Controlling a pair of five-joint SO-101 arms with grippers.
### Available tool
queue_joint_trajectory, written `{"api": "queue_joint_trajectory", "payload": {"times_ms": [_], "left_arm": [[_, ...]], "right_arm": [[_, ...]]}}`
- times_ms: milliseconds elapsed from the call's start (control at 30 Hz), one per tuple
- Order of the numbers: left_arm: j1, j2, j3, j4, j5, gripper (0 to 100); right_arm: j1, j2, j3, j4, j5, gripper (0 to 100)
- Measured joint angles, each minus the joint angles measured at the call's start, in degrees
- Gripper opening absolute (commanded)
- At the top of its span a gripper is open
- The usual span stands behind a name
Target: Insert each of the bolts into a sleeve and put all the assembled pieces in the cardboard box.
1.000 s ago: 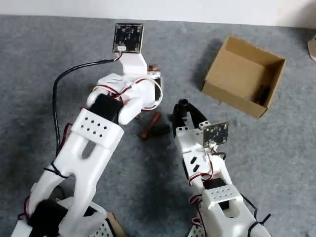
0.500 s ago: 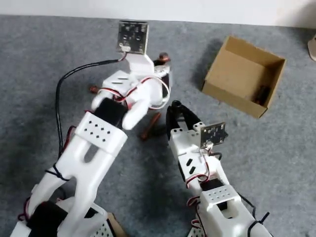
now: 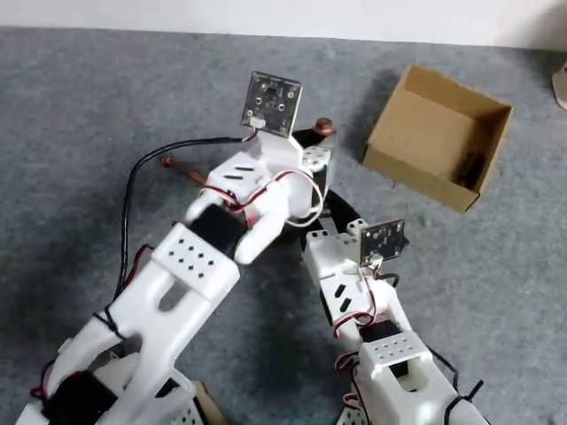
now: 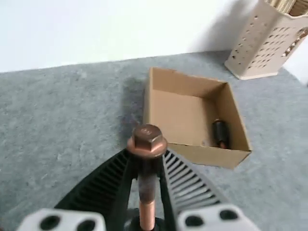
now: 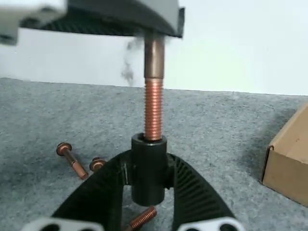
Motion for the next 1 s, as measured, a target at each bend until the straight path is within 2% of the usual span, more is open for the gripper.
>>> {"api": "queue_joint_trajectory", "payload": {"times_ms": [200,567,833,1000], "left_arm": [[0.62,-4.04,0.0,2.64,2.55,0],[0.53,-4.31,3.6,4.92,1.05,0],[0.7,-4.31,7.82,-3.25,-2.64,0],[0.7,-4.31,7.82,-4.31,-2.64,0]], "right_arm": [[-0.09,0.0,0.0,0.0,0.0,0.5],[-0.09,0.0,0.0,0.0,0.0,0.5],[0.09,0.0,0.0,0.0,0.0,0.5],[0.09,0.0,0.0,0.0,0.0,0.5]]}}
